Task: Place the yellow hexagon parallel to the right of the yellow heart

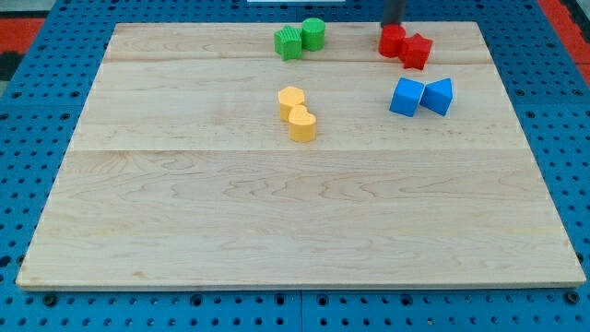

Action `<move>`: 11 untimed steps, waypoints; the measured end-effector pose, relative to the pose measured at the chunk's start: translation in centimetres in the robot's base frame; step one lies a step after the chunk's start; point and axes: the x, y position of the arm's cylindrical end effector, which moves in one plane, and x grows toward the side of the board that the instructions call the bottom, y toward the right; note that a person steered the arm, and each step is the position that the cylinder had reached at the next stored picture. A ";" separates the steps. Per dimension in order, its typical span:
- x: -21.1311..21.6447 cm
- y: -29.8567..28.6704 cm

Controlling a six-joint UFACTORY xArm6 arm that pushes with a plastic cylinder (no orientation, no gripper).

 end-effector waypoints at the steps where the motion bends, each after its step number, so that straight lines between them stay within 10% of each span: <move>1: 0.0 -4.8; 11: 15.0 -15.9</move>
